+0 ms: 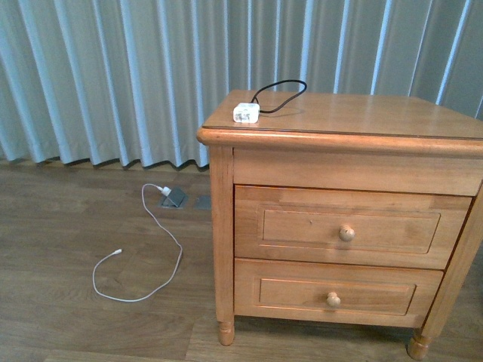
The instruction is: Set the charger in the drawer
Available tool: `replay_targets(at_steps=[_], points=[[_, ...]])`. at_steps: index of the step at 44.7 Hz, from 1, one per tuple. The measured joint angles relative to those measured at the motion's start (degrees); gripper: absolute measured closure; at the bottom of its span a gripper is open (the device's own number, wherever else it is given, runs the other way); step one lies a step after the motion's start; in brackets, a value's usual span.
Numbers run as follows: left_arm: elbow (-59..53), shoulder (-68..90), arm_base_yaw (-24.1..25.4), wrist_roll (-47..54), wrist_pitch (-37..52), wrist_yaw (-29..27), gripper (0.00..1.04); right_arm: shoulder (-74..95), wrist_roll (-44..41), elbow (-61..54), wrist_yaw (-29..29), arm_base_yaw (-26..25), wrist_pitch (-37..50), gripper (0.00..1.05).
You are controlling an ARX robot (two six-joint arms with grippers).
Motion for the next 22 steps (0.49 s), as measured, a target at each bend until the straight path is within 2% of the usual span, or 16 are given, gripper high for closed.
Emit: replay_targets(at_steps=[3, 4, 6, 7, 10, 13, 18, 22], points=[[0.00, 0.00, 0.00, 0.02, 0.00, 0.00, 0.06, 0.00, 0.00, 0.00, 0.00, 0.00, 0.00, 0.08], [0.00, 0.00, 0.00, 0.02, 0.00, 0.00, 0.06, 0.28, 0.50, 0.13, -1.53, -0.33, -0.61, 0.08], [0.00, 0.00, 0.00, 0.02, 0.00, 0.00, 0.06, 2.10, 2.03, 1.44, -8.13, -1.40, -5.18, 0.08], [0.00, 0.00, 0.00, 0.02, 0.00, 0.04, 0.06, 3.41, 2.29, 1.64, -8.87, -0.98, -6.16, 0.08], [0.00, 0.00, 0.00, 0.00, 0.00, -0.02, 0.06, 7.50, 3.08, 2.08, -7.28, 1.75, -5.88, 0.08], [0.00, 0.00, 0.00, 0.02, 0.00, 0.00, 0.06, 14.49, 3.93, 3.61, -4.07, 5.86, -2.10, 0.08], [0.00, 0.00, 0.00, 0.00, 0.00, 0.00, 0.06, 32.61, 5.29, 8.02, 1.01, 13.11, 9.90, 0.08], [0.00, 0.00, 0.00, 0.02, 0.00, 0.00, 0.06, 46.36, 5.38, 12.20, 3.78, 16.76, 18.67, 0.08]])
